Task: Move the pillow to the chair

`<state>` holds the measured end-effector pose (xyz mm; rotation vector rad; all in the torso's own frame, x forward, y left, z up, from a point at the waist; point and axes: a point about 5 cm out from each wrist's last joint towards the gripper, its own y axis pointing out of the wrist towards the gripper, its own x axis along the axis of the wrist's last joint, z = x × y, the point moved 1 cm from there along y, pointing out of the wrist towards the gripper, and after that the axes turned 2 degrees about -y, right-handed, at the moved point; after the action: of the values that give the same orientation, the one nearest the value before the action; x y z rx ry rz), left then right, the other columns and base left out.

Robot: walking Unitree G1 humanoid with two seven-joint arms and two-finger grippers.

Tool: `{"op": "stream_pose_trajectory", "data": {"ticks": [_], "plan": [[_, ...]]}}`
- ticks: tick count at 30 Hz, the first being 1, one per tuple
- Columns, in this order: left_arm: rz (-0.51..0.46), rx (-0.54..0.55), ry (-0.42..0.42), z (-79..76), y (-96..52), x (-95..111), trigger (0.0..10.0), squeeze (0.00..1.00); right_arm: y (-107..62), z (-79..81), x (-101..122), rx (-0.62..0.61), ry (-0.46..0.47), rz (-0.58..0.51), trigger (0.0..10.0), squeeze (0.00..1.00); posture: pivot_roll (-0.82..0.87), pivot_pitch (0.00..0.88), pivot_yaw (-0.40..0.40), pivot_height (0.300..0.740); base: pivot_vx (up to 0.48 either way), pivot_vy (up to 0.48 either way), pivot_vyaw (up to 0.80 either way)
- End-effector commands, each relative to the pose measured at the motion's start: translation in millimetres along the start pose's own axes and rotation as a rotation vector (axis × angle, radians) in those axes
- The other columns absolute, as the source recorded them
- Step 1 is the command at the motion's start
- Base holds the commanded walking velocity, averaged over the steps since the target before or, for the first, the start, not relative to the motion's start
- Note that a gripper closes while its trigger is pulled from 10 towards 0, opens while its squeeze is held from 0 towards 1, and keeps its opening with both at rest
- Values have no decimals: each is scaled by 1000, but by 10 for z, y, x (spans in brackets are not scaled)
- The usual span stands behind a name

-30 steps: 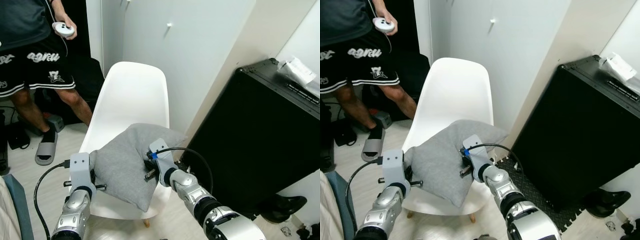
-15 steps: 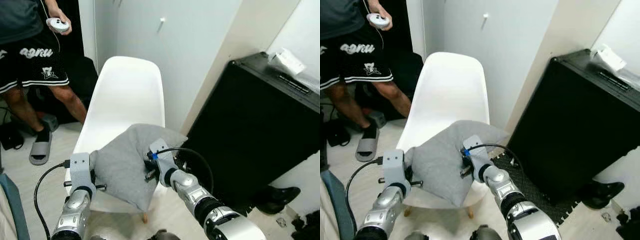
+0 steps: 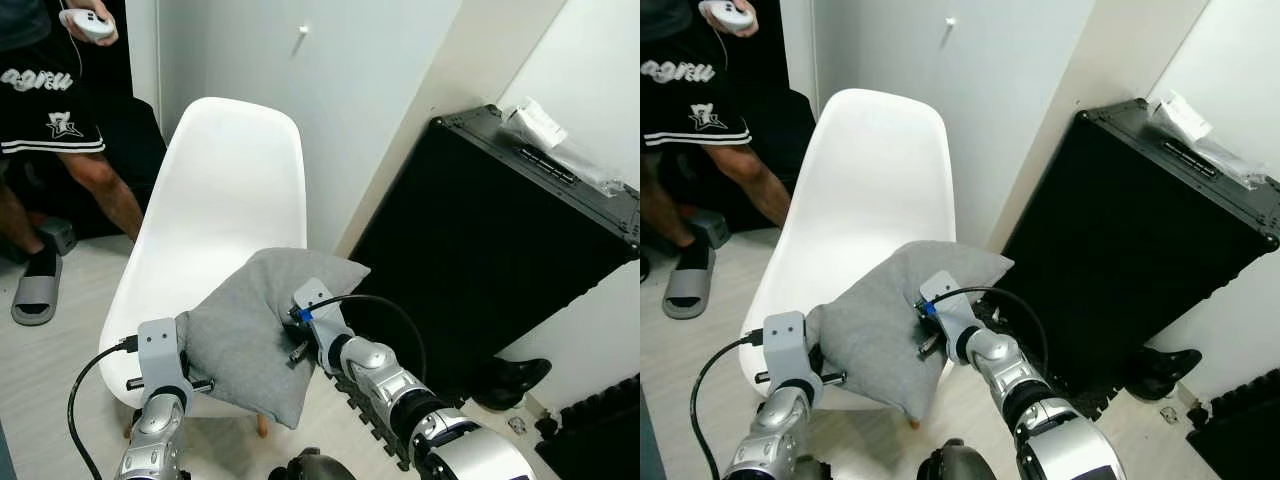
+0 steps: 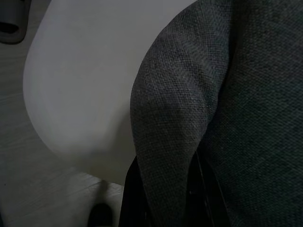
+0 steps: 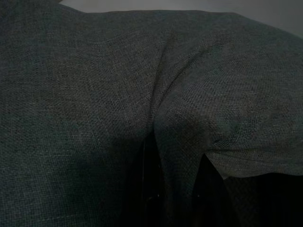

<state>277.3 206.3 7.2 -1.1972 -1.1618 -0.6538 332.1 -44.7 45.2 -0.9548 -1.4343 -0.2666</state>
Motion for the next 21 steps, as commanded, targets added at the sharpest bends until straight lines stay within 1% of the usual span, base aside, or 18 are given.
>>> {"op": "stream_pose_trajectory", "data": {"ticks": [1,4,6,8,9,10,11,12,13,16,18,19,21], "plan": [[-46,21,-12,13,8,86,10000,0,-34,-57,-8,-2,-25,-8,10000,0,50,121,-268,655,0,0,0],[-47,16,-6,15,16,98,10000,0,-37,-56,-13,-7,-19,-12,10000,0,50,120,-257,655,0,0,0],[-53,-15,19,-12,57,161,10000,0,-53,-77,-27,-35,7,-26,10000,0,50,116,-208,655,0,0,0],[-55,-27,28,-25,73,185,10000,0,-59,-87,-32,-47,17,-31,10000,0,50,115,-201,655,0,0,0],[-58,-43,40,-43,94,219,10000,0,-68,-106,-38,-65,32,-37,10000,0,51,111,-169,655,0,0,0],[-59,-57,49,-60,111,246,10000,0,-78,-124,-45,-82,44,-41,10000,0,51,109,-161,655,0,0,0],[-59,-72,54,-78,134,278,10000,0,-90,-144,-57,-101,58,-45,10000,0,52,105,-128,655,0,0,0],[-58,-89,56,-94,167,323,10000,0,-105,-166,-76,-127,77,-48,10000,0,53,101,-105,655,0,0,0],[-57,-91,56,-94,174,332,10000,0,-106,-169,-79,-131,80,-48,10000,0,53,101,-105,655,0,0,0],[-56,-109,58,-105,217,401,10000,0,-139,-202,-132,-159,100,-41,10000,0,57,93,-44,655,0,0,0],[-55,-112,56,-106,223,409,10000,0,-145,-207,-143,-163,102,-39,10000,0,57,93,-44,655,0,0,0],[-51,-116,48,-101,238,427,10000,0,-159,-221,-163,-175,107,-36,10000,0,56,90,-26,655,0,0,0],[-49,-115,41,-98,245,434,10000,0,-169,-235,-173,-182,109,-36,10000,0,56,90,-16,655,0,0,0]]}}
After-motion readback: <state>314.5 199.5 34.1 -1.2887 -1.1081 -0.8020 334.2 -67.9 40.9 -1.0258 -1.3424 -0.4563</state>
